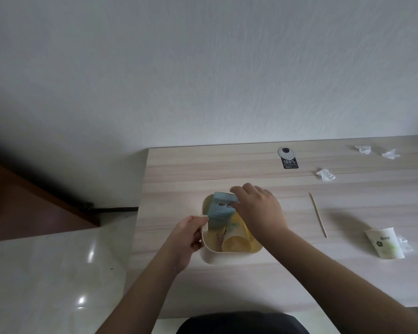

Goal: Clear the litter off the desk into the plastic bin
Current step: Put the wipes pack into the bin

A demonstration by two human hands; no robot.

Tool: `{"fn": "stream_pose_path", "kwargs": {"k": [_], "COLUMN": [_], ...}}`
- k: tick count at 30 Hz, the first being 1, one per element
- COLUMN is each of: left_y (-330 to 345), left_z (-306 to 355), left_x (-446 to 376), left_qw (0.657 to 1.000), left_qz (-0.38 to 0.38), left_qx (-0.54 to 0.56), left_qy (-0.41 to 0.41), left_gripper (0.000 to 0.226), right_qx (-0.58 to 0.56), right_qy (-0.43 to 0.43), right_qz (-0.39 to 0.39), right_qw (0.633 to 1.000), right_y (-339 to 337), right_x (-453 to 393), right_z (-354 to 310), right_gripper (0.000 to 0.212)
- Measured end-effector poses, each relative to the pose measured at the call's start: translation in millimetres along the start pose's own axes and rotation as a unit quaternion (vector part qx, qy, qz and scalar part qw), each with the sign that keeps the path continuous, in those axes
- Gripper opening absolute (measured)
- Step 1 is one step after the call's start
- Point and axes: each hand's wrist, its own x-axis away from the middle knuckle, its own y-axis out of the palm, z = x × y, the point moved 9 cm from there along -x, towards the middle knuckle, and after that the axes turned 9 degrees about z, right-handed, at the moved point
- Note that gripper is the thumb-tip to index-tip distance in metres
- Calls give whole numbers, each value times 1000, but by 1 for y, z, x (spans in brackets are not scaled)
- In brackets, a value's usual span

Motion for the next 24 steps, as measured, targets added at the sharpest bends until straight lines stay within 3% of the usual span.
{"fn": "stream_pose_path", "kwargs": {"k": [7, 13, 16, 20, 24], "left_y": [2, -2, 1, 2, 3], "left_z": [-3, -5, -3, 0, 2], "left_x": [2, 1, 2, -1, -5], "left_qw": [999, 1000, 1000, 999, 999], "left_qz": [-26, -7, -14, -10, -9], "left_qx": [-18, 9, 19, 31, 39], "left_qy": [-8, -13, -13, -3, 2], "left_gripper": [31, 28, 37, 33, 42], "right_qx": [-13, -73, -91, -105, -85], "right_qy": [-86, -45, -42, -4, 106], "right_qz": [-101, -118, -91, -24, 62], "right_qw": [991, 989, 991, 994, 989], "right_y": [24, 28, 15, -17, -50], "right_x": [8, 16, 16, 18, 29], "right_z": [-15, -14, -13, -1, 35], "right_gripper": [32, 40, 37, 31, 24]}}
